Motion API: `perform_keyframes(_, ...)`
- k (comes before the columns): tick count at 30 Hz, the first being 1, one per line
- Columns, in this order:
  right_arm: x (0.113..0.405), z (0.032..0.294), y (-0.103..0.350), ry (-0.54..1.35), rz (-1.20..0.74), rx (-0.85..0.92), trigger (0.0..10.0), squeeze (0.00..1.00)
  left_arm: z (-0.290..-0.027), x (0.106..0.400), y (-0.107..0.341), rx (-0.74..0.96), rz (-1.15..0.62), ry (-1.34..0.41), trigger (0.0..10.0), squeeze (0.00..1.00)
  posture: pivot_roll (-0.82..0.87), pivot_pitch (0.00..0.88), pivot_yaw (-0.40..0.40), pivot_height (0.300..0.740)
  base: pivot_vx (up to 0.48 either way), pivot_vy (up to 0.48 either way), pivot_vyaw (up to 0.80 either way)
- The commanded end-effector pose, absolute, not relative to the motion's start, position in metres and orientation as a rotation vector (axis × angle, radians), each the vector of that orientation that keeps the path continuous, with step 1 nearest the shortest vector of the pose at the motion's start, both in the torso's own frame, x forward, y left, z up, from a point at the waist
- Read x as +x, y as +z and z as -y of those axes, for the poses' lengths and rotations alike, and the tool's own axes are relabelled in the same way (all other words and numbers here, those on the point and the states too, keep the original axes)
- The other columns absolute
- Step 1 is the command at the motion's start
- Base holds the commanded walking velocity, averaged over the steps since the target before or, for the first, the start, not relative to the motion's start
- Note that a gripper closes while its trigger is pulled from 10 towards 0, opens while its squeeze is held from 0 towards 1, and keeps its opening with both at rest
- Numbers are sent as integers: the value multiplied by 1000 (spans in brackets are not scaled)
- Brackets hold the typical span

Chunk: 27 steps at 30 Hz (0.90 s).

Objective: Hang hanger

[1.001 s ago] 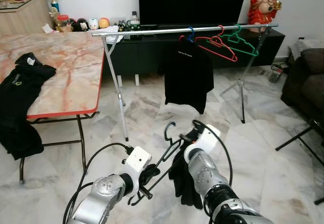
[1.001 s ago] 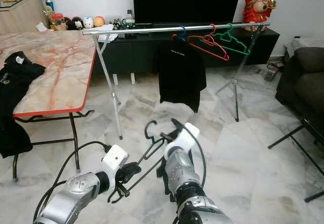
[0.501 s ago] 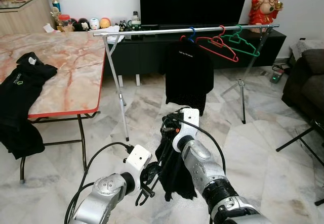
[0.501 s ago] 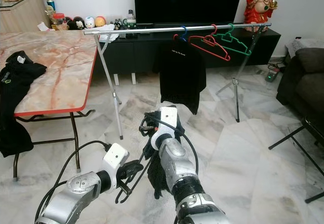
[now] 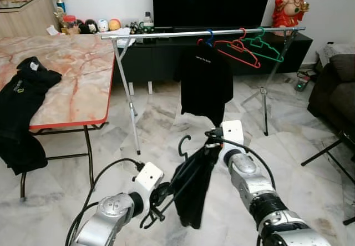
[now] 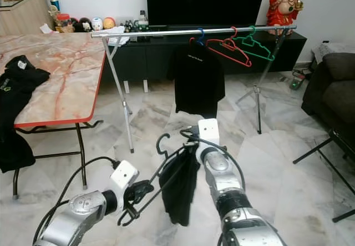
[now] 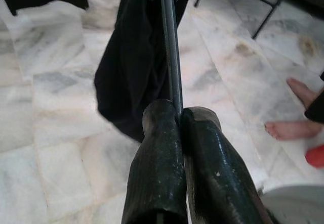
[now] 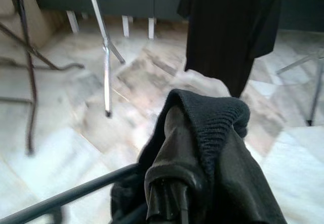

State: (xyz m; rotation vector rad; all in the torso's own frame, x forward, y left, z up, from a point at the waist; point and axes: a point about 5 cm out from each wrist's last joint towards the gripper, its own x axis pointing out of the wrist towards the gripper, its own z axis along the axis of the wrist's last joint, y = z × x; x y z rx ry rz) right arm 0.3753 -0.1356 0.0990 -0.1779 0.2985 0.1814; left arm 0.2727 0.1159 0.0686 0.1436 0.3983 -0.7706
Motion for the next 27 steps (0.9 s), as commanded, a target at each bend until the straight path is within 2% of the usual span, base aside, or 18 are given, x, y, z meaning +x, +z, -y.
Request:
perform_keyframes(1,384,136,118,218,-223,-223,10000,0,-115,271,72,176,-394,-811,10000,0,144,0,-36,740,0,0,0)
perform_keyframes(9,383,142,117,348,-255,-287,10000,0,-126,271,67,254,-433,-811,10000,0,143,0,-35,740,0,0,0)
perform_keyframes(15,375,128,109,519,-284,-282,10000,0,-125,279,70,239,-413,-748,10000,0,138,0,-33,740,0,0,0)
perform_keyframes(20,367,96,105,662,-278,-204,10000,0,-117,283,74,195,-373,-720,10000,0,135,0,-31,740,0,0,0)
perform_keyframes(23,354,66,102,827,-252,-157,10000,0,-111,284,74,171,-362,-729,10000,0,134,0,-29,740,0,0,0)
perform_keyframes(27,337,44,99,1033,-200,-218,10000,0,-106,282,74,161,-362,-746,10000,0,137,0,-30,740,0,0,0)
